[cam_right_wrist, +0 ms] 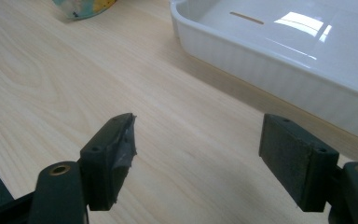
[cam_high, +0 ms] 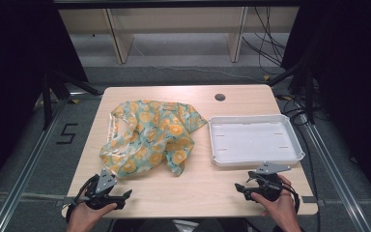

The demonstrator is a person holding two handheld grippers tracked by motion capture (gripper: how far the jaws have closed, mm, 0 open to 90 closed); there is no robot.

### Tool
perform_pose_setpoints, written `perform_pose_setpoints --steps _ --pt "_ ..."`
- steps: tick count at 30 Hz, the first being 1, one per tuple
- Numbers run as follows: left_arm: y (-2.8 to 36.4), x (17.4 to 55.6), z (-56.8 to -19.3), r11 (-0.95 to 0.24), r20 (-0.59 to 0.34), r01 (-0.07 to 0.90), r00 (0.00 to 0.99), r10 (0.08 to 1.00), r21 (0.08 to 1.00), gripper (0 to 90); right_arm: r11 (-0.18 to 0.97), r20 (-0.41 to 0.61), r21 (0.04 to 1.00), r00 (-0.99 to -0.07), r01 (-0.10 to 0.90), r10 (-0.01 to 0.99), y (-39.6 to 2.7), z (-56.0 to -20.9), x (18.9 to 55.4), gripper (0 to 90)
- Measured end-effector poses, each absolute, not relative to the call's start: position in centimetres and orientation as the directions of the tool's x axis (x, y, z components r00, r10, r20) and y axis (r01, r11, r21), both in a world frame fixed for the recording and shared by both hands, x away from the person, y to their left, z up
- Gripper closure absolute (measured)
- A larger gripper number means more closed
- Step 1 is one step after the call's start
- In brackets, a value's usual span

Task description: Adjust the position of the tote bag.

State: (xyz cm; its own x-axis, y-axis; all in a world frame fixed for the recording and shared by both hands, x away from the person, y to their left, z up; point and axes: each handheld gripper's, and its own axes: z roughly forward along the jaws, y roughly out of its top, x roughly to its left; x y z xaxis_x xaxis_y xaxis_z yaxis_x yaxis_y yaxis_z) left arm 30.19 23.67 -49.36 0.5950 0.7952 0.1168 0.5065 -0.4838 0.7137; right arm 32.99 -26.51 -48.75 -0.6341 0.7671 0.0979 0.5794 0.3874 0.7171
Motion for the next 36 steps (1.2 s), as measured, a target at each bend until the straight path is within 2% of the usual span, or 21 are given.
perform_pose_setpoints --steps 3,5,12,13,18,21,24,26,31,36 --pt "23.6 30.2 -49.4 -0.481 0.123 0.502 0.589 0.798 0.718 19.2 0.386 0.100 0.715 -0.632 0.583 0.768 -26.5 -48.7 32.9 27.1" --pt "23.9 30.3 -49.1 -0.520 0.149 0.492 0.610 0.778 0.699 19.2 0.385 0.100 0.716 -0.632 0.582 0.769 -26.5 -48.7 33.0 27.1" --pt "23.9 30.3 -49.1 -0.498 0.132 0.487 0.607 0.784 0.718 19.1 0.385 0.098 0.717 -0.632 0.581 0.769 -26.5 -48.8 33.0 27.1" --pt "24.0 30.4 -48.9 -0.520 0.155 0.485 0.609 0.778 0.704 19.1 0.385 0.099 0.717 -0.632 0.580 0.768 -26.5 -48.8 33.0 27.1" --pt "23.7 30.7 -48.7 -0.472 0.133 0.463 0.593 0.794 0.750 18.6 0.363 0.119 0.713 -0.615 0.599 0.780 -26.3 -48.8 32.8 27.1" --pt "23.5 31.1 -48.5 -0.499 0.142 0.466 0.611 0.779 0.731 18.2 0.360 0.122 0.715 -0.614 0.600 0.780 -26.2 -48.8 32.9 27.2" --pt "23.1 31.8 -48.1 -0.517 0.165 0.448 0.617 0.769 0.729 18.2 0.361 0.122 0.716 -0.616 0.597 0.778 -26.2 -48.8 32.9 27.1" --pt "22.7 32.3 -48.1 -0.484 0.147 0.446 0.602 0.784 0.753 18.2 0.365 0.117 0.716 -0.618 0.595 0.778 -26.2 -48.8 32.9 27.1" --pt "21.8 34.8 -47.8 -0.531 0.183 0.430 0.625 0.759 0.730 18.3 0.384 0.098 0.719 -0.631 0.579 0.770 -26.2 -48.9 33.1 27.1" --pt "20.9 36.4 -48.3 -0.547 0.173 0.449 0.640 0.749 0.706 20.6 0.382 0.110 0.715 -0.634 0.586 0.766 -26.2 -48.9 33.0 27.1"
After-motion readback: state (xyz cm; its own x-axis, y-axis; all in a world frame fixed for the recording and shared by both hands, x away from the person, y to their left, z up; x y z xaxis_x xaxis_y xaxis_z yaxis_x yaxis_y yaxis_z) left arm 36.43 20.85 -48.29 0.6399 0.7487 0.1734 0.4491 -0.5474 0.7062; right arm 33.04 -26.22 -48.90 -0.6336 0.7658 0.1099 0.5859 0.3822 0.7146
